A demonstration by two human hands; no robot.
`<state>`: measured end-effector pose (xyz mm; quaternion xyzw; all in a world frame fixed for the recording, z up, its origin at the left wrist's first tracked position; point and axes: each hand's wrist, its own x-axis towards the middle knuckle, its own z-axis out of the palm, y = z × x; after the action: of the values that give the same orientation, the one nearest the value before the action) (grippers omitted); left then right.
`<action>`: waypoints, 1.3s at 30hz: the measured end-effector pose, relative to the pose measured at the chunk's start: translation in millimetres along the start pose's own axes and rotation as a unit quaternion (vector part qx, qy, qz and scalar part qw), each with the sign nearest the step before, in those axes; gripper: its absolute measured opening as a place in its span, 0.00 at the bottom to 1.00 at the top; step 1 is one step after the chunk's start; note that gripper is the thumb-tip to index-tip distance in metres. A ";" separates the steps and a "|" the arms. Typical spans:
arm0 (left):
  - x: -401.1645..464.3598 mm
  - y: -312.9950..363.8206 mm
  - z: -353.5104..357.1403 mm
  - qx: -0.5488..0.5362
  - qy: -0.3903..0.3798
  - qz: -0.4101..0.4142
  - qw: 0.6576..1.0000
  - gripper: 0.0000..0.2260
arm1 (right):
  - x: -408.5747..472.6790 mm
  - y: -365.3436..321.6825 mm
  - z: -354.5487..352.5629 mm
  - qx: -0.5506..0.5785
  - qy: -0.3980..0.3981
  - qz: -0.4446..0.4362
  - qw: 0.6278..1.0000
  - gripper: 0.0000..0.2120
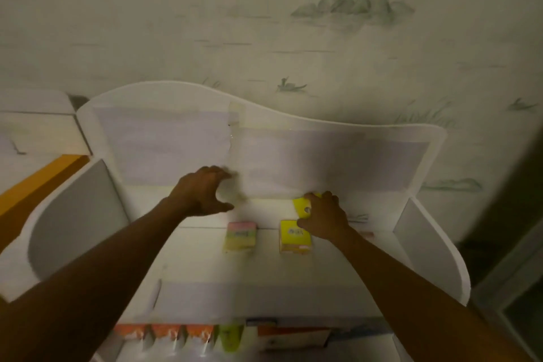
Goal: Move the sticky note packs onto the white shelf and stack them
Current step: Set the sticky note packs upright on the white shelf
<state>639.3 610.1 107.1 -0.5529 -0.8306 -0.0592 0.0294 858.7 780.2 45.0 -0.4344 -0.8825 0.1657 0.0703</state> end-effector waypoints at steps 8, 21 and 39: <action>-28.1 -16.8 -8.1 0.001 0.001 -0.039 0.999 0.35 | 4.5 -23.1 48.8 -0.007 -0.004 0.032 0.999 0.35; -48.9 -18.1 30.9 -0.049 -0.016 -0.057 0.997 0.34 | 6.8 -26.4 89.4 -0.028 0.000 0.071 0.997 0.36; -50.0 -15.8 -16.1 -0.015 -0.005 -0.083 0.996 0.35 | -1.5 -82.7 -26.5 -0.030 -0.011 -0.152 0.988 0.28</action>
<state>643.8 556.3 116.2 -0.4824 -0.8729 -0.0716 0.0118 805.3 738.2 99.0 -0.2948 -0.9437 0.1314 0.0721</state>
